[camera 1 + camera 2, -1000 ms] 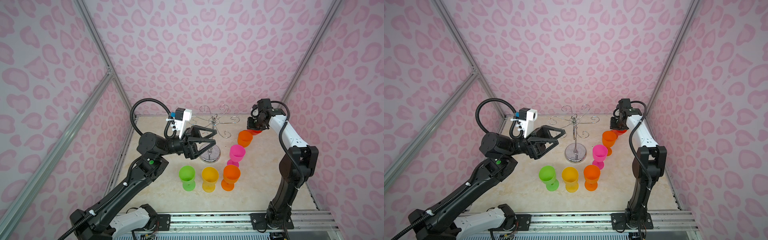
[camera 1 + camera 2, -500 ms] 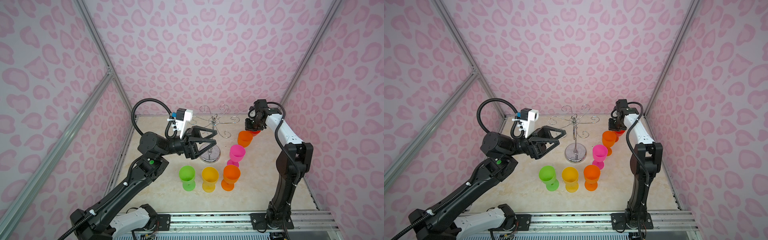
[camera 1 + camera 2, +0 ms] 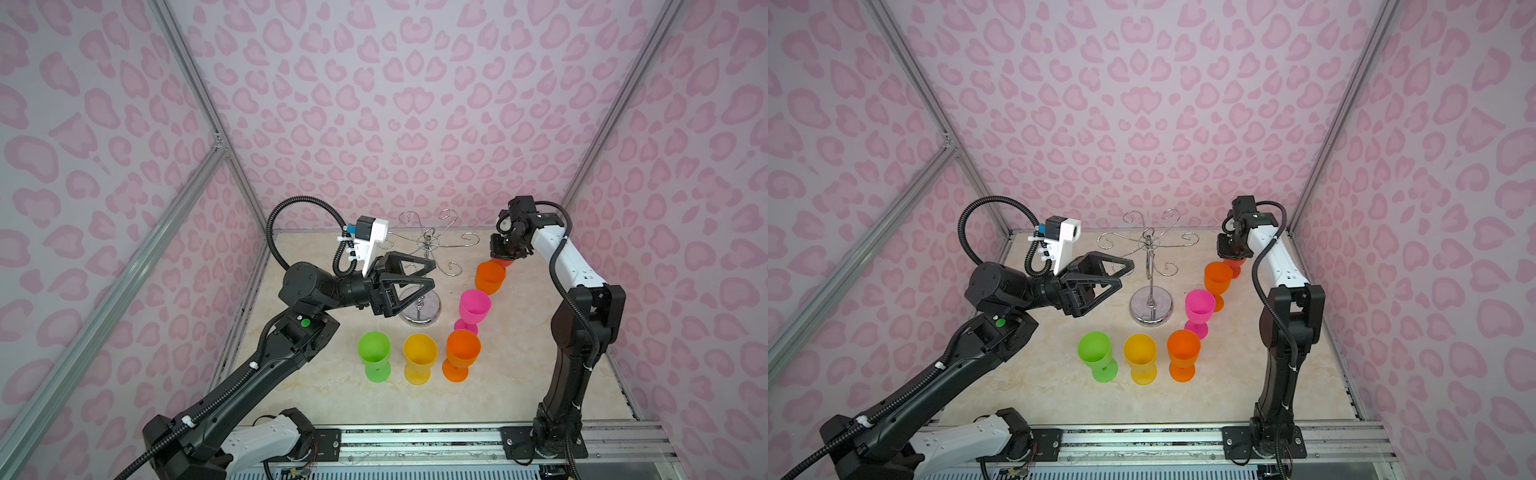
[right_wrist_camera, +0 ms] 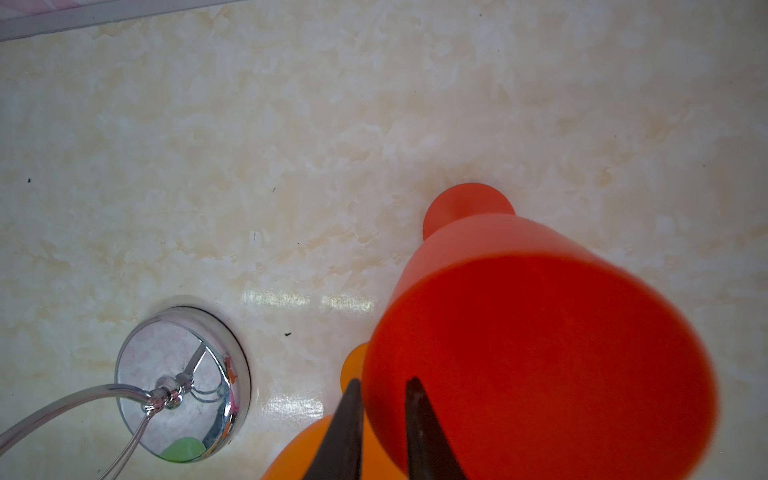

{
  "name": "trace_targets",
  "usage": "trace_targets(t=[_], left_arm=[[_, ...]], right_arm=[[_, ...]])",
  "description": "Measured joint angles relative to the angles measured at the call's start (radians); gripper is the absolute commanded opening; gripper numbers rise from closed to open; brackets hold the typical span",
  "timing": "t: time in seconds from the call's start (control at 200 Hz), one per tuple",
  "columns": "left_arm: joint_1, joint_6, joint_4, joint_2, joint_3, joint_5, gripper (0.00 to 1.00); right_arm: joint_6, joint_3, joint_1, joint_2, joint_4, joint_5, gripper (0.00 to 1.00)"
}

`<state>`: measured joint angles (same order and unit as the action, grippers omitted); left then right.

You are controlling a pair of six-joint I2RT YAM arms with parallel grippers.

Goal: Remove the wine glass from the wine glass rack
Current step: 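Lower the red glass onto the table beyond the orange glass with the right gripper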

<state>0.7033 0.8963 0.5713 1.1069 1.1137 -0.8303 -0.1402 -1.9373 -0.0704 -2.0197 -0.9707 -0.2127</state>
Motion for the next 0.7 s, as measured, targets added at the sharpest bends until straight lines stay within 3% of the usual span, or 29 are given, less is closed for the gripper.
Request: trace_targets(t=[0.7], left_arm=[[0.0, 0.001, 0.001, 0.007, -0.002, 0.0, 0.78]], right_arm=[[-0.008, -0.047, -0.001, 0.021, -0.022, 0.012, 0.25]])
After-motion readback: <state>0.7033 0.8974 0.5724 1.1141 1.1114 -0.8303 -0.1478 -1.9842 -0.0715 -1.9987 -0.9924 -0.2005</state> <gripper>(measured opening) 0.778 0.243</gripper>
